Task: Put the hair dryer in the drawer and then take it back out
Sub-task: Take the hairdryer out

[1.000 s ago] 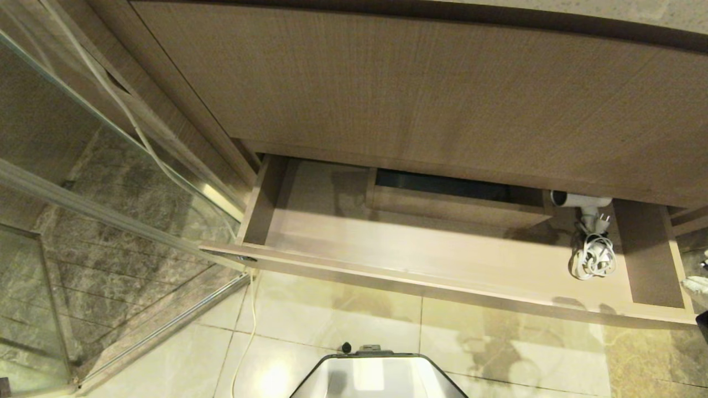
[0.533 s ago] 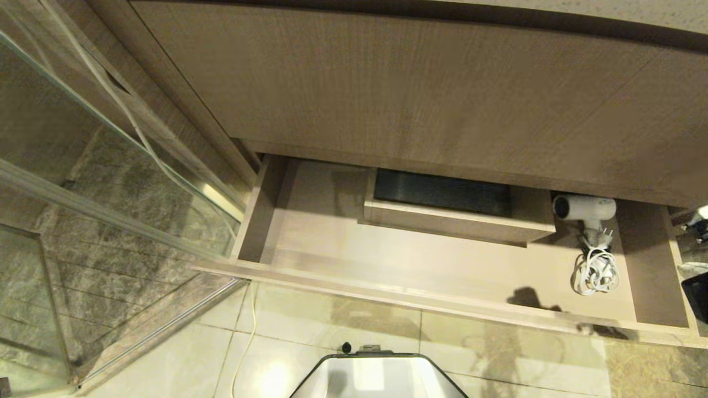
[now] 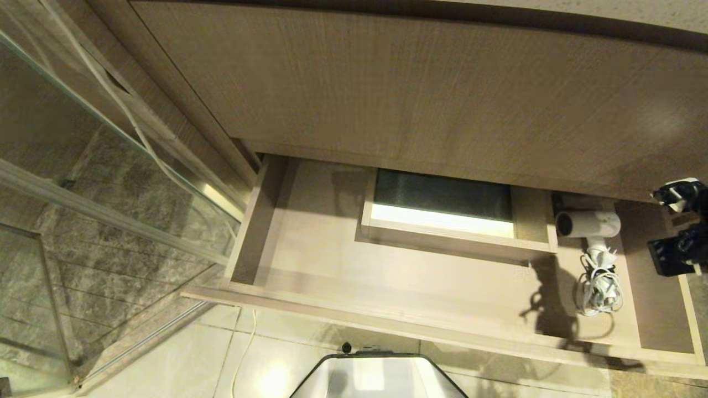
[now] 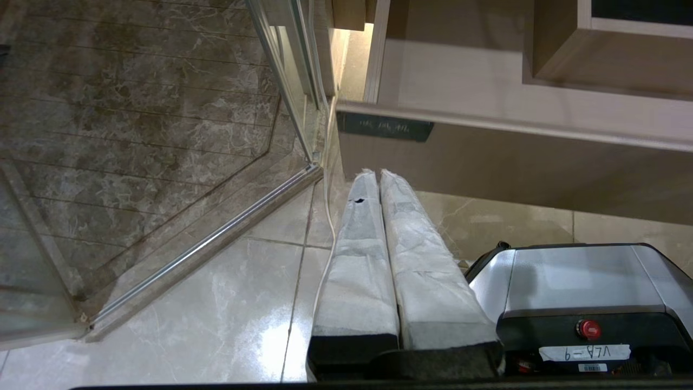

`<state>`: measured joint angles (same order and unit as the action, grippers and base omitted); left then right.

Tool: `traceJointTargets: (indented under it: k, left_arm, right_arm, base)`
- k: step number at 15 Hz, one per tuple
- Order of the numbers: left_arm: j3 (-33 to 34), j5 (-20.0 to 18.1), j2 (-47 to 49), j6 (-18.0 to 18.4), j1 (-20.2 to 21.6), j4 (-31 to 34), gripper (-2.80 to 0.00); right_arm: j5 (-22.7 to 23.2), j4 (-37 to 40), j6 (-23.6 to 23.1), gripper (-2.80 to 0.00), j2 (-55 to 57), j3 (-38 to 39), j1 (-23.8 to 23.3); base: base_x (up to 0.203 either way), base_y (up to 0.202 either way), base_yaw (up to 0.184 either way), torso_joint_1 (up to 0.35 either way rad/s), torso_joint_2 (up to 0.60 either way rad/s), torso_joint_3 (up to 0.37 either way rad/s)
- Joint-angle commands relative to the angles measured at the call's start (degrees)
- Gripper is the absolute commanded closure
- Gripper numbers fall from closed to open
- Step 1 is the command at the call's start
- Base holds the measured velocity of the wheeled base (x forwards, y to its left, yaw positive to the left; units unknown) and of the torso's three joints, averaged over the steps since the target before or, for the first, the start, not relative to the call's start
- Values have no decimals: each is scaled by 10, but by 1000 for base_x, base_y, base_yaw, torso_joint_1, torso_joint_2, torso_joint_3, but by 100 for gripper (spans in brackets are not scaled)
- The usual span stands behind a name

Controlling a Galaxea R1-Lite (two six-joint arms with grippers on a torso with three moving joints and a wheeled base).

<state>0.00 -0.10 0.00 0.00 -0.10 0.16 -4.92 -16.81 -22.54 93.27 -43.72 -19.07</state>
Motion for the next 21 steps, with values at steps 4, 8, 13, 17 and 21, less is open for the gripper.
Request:
traceJointTargets:
  k: [4,8,13,17,21]
  left_arm:
    - [1,0,0,0,0,0,0]
    - [0,0,0,0,0,0,0]
    - [0,0,0,0,0,0,0]
    - [1,0,0,0,0,0,0]
    - [1,0,0,0,0,0,0]
  right_arm:
    - [-12,-23,37,-280,126,-50,-9]
    - [-24,-27,88,-280,174,-51,-20]
    - [-33,-34,127,-280,241,-60,-37]
    - [-23,-63,149,-280,315,-108,-37]
    - [4,-77,149,-280,378,-163,-42]
  base:
    - [0,0,0,0,0,0]
    - [0,0,0,0,0,0]
    - [0,0,0,0,0,0]
    - [0,0,0,0,0,0]
    - [0,0,0,0,0,0]
